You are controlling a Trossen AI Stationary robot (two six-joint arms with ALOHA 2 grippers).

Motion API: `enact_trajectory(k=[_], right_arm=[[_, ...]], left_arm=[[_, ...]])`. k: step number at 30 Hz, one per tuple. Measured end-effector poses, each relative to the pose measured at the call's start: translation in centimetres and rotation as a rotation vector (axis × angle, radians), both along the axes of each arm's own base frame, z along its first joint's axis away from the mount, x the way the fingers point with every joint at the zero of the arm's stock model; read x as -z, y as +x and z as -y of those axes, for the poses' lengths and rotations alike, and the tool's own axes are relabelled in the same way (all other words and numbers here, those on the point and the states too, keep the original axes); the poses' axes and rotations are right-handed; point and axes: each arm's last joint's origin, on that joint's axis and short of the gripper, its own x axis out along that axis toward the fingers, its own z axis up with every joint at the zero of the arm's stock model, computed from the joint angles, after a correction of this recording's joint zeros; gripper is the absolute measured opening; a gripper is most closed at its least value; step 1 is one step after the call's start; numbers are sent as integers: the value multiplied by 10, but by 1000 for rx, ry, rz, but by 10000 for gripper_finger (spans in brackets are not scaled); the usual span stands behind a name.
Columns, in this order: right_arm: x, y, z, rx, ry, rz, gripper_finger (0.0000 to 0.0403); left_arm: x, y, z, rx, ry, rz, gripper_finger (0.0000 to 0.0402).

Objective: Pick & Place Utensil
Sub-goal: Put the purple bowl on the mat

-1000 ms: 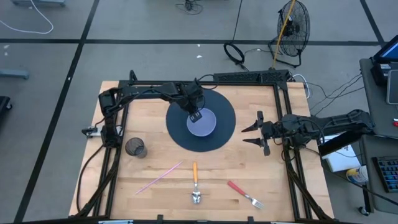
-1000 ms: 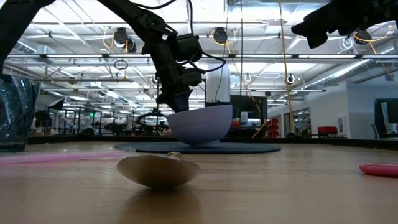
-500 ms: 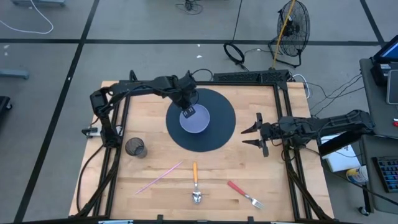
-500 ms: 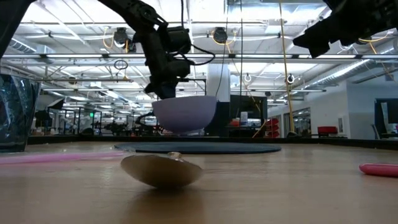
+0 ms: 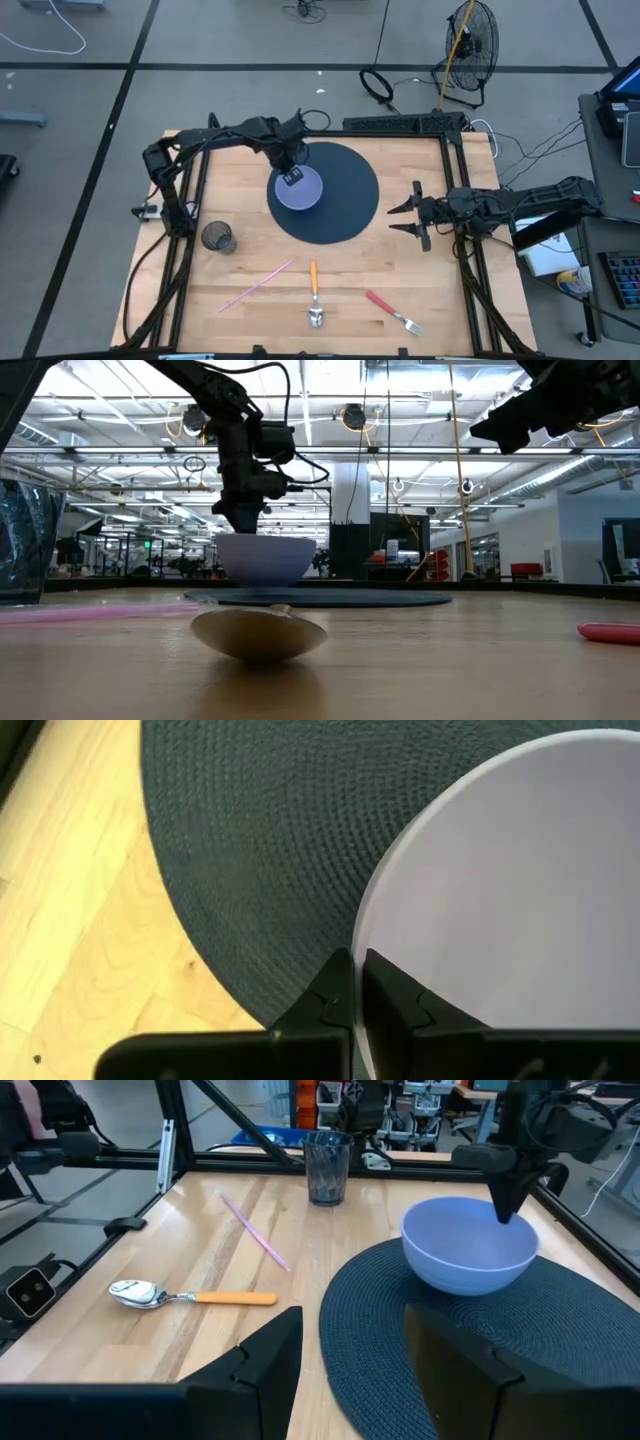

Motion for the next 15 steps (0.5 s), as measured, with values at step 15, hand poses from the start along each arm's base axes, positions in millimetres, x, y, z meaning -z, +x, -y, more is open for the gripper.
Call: enact_trajectory(k=[15], right_arm=[[0,0,0,3,14,-1,171]], left_arm=[[21,-9,-7,-26,-15,28,14]])
